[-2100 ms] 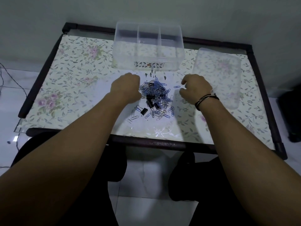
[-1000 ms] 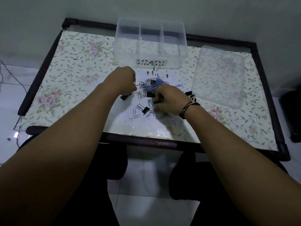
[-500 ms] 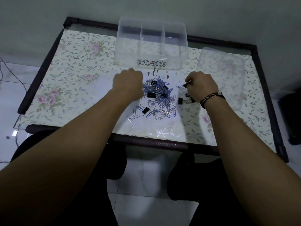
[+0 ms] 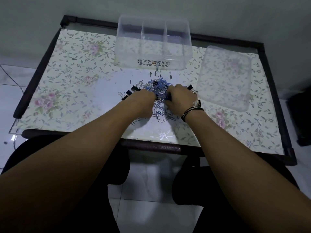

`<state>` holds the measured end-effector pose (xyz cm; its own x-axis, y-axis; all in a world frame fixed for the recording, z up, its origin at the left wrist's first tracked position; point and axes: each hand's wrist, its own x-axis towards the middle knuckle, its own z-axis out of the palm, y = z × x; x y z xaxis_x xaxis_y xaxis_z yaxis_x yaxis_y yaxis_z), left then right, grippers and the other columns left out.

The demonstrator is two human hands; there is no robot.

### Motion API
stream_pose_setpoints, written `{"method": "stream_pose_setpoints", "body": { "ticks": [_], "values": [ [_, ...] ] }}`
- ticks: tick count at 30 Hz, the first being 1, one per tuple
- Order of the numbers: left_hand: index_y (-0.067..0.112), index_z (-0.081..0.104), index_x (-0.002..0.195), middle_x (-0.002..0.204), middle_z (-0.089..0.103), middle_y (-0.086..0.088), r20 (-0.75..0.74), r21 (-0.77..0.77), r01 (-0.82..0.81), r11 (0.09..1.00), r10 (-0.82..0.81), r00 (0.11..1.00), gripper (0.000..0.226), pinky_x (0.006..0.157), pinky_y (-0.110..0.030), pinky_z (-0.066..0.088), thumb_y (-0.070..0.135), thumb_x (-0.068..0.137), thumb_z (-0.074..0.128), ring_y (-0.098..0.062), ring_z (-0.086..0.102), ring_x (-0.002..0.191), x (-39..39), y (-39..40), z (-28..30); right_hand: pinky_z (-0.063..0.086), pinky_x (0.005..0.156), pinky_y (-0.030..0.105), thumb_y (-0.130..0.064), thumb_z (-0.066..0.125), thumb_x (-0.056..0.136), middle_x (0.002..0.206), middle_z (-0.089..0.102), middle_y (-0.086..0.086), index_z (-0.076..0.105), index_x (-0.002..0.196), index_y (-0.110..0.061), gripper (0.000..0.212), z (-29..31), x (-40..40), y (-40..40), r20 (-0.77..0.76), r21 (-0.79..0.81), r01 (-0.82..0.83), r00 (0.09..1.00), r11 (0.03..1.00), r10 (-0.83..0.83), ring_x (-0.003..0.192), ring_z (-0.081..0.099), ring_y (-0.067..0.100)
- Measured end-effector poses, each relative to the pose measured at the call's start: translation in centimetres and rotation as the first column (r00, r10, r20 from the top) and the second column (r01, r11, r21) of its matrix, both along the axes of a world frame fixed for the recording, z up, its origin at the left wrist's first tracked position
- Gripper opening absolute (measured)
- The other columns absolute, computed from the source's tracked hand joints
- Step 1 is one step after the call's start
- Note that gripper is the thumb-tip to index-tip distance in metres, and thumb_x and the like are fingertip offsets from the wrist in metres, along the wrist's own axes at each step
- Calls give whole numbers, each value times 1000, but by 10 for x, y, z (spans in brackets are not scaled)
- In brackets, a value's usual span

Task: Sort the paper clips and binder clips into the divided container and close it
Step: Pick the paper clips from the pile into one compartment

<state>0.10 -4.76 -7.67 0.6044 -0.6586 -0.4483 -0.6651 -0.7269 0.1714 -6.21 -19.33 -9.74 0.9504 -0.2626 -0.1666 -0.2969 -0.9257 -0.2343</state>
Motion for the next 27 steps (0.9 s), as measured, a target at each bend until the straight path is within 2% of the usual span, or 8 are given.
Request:
{"method": "stream_pose_setpoints", "body": {
  "ticks": [6,10,12,15,18,21,25,27],
  "values": [
    [2,68,88,76,64,-6,-179,-44,-63,997,54,982,25,63,-33,53,25,79,75,-22,61,71,4,2,8,48,69,29,-20,66,85,91,68,1,62,87,-21,4,13,3,-14,4,229,87,996,970,-91,89,64,23],
    [-3,68,86,75,63,-11,-327,-157,-235,959,174,929,25,56,-26,49,22,84,71,-20,57,62,16,5,21,42,60,25,-18,65,87,96,65,1,66,101,-19,14,24,4,-23,-32,328,99,995,940,-94,85,60,20],
    [3,67,88,80,64,-15,-424,-200,-349,916,240,873,18,58,-27,57,21,86,69,-21,58,65,22,8,28,44,60,24,-9,59,86,99,66,2,68,103,-20,22,29,3,-28,-87,328,84,994,941,-59,86,62,22],
    [3,65,90,82,67,-15,-495,-216,-481,850,329,804,16,34,-13,37,19,91,64,-19,52,56,25,11,36,50,69,28,-4,55,84,100,69,4,69,100,-21,27,35,1,-35,-173,290,65,985,955,-15,89,66,23],
    [1,64,88,82,67,-16,-526,-233,-583,778,403,749,17,31,-14,31,17,93,59,-17,47,49,27,11,38,51,74,30,-17,62,85,99,70,4,66,97,-23,14,33,0,-34,-167,197,45,986,979,-11,93,66,25],
    [2,63,85,80,63,-20,-565,-268,-663,699,443,696,13,38,-19,42,14,90,61,-22,50,53,31,10,32,51,69,30,-40,72,81,97,69,3,67,104,-20,31,25,-2,-20,-162,56,-24,986,998,33,91,65,25],
    [-15,68,98,87,65,-24,-647,-285,-738,612,445,619,23,74,-37,62,6,89,68,-26,62,67,37,10,24,59,73,40,-30,70,82,101,67,6,70,96,-16,20,15,0,-5,-115,15,-17,993,1000,18,86,67,28],
    [-14,69,100,91,67,-27,-693,-283,-767,575,430,578,20,79,-41,63,3,88,71,-28,65,72,38,12,23,59,72,39,-23,69,83,98,67,9,71,87,-12,11,15,3,-4,-130,54,-13,991,998,20,83,67,29]
  ]
}}
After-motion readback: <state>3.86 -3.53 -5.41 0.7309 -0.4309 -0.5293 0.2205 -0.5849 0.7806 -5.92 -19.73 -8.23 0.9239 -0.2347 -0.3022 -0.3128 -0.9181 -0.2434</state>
